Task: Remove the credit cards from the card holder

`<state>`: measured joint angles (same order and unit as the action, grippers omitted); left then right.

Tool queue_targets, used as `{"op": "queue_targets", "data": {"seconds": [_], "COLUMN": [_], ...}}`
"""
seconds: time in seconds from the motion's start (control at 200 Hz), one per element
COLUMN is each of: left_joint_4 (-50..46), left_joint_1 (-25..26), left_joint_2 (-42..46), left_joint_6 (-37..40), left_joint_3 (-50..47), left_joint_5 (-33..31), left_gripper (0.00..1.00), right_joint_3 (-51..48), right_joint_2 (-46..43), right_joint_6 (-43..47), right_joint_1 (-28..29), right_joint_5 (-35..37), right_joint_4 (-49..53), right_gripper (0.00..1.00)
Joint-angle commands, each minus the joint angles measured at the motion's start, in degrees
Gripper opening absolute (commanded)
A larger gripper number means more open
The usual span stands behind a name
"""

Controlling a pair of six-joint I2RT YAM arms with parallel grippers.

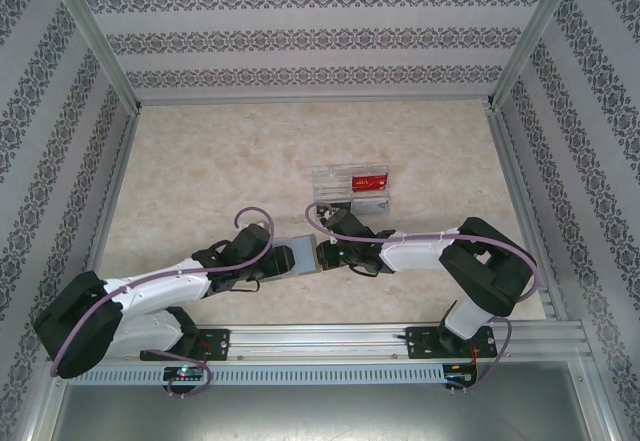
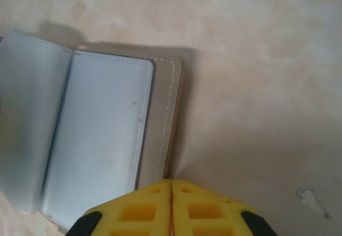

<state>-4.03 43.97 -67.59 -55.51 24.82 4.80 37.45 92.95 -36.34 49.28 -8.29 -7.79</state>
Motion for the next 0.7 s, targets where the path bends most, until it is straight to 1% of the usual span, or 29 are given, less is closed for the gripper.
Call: {"op": "queue_targets", "data": {"seconds": [0.0, 0.25, 0.34, 0.44, 0.575, 0.655, 0.694], "left_joint_4": [3.8, 3.13, 2.17, 1.76, 0.99, 0.05, -0.93], "left_joint_1": [1.25, 2.53, 2.64, 2.7, 2.71, 2.72, 2.7], "left_joint_2": [-1.85, -3.73, -3.34, -2.42, -1.26, -0.89, -0.63], "left_joint_6": [1.19, 2.13, 2.32, 2.33, 2.42, 2.83, 3.15], "left_joint_3": [1.53, 4.25, 4.6, 4.37, 4.83, 5.45, 5.88], "left_joint_5": [2.77, 2.92, 2.35, 2.15, 1.96, 1.49, 1.07], "left_gripper": [0.69, 0.72, 0.8, 0.8, 0.81, 0.81, 0.81], "right_joint_3": [1.13, 1.13, 1.04, 1.03, 0.52, 0.26, 0.1], "right_joint_2": [1.46, 1.36, 1.19, 0.95, -0.84, -2.26, -3.08], "right_joint_6": [-0.84, -0.83, -0.82, -0.75, -0.77, -0.67, -0.58], "right_joint_1": [0.73, 0.73, 0.72, 0.74, 0.65, 0.56, 0.48], "right_joint_5": [-1.29, -1.19, -1.06, -0.98, 0.28, 1.19, 1.61], "right_joint_4": [-1.26, -1.11, -1.04, -1.08, -0.69, -0.1, 0.28], "right_gripper": [0.11, 0.11, 0.11, 0.12, 0.14, 0.2, 0.21]}}
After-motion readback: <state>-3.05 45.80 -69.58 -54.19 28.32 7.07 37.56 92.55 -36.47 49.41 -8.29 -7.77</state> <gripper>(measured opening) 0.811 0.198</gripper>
